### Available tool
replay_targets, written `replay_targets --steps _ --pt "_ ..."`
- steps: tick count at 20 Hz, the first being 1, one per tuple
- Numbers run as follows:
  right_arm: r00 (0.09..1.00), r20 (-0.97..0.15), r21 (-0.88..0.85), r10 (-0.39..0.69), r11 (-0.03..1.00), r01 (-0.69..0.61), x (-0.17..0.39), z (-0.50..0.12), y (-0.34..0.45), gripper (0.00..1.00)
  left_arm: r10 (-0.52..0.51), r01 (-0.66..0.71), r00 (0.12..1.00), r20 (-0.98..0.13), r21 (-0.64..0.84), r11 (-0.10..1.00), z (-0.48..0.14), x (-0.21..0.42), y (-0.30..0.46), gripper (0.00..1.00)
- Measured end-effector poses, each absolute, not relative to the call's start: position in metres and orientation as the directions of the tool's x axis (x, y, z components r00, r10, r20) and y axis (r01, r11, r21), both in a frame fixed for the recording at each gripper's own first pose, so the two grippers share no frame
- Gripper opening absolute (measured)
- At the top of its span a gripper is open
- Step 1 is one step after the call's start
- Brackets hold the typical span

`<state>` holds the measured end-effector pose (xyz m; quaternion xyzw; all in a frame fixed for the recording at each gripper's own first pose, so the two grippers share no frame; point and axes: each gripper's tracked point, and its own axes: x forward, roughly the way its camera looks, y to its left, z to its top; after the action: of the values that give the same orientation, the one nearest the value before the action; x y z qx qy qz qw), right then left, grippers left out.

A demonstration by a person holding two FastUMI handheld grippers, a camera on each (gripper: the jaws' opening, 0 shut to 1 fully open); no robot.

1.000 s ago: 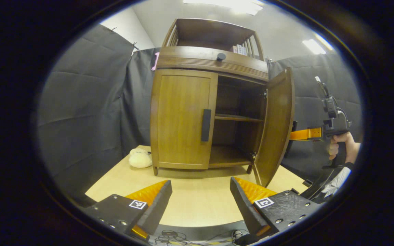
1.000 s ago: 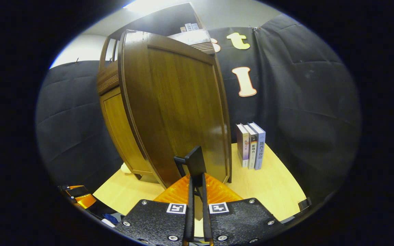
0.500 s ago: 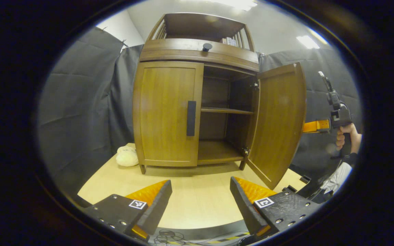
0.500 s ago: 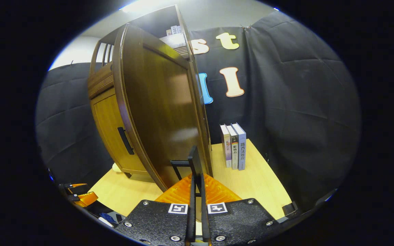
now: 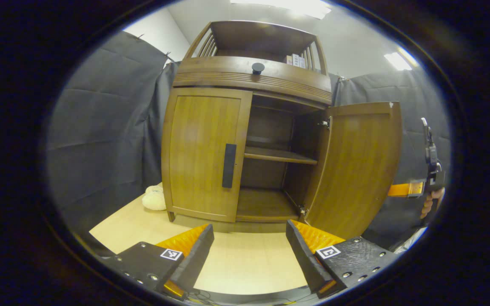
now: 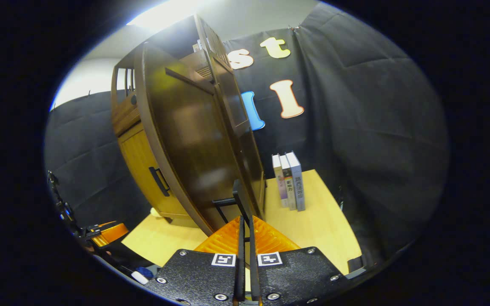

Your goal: Open the right door of the double-door shoe cabinet with the right hand, and open the left door with the left hand.

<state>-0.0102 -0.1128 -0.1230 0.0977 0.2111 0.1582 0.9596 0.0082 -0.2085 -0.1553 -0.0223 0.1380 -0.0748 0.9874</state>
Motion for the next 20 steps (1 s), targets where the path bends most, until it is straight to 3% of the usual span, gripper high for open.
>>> replay_targets --steps 6,9,16,18,20 --pt "0.852 -0.340 0.302 0.399 0.904 -0.302 -0.010 -0.119 -0.128 0.02 -0.001 0.002 0.973 -0.231 0.007 1.000 -0.135 0.001 -0.207 1.00" --pt "0.869 -0.332 0.286 0.368 0.917 -0.280 -0.011 -0.119 -0.151 0.00 0.009 -0.009 0.980 -0.198 0.001 1.000 -0.121 0.010 -0.206 1.00" --pt "0.948 -0.279 0.117 0.151 0.986 -0.123 -0.037 -0.097 -0.199 0.00 -0.028 0.028 0.992 -0.125 0.001 1.000 -0.093 0.107 -0.188 1.00" --pt "0.969 -0.237 0.072 0.063 0.996 -0.047 -0.046 -0.081 -0.205 0.00 -0.046 0.047 0.991 -0.126 -0.002 0.999 -0.093 0.142 -0.182 0.89" --pt "0.980 -0.198 0.057 -0.015 0.998 0.026 -0.054 -0.068 -0.202 0.02 -0.066 0.068 0.989 -0.129 0.010 0.998 -0.093 0.173 -0.175 1.00"
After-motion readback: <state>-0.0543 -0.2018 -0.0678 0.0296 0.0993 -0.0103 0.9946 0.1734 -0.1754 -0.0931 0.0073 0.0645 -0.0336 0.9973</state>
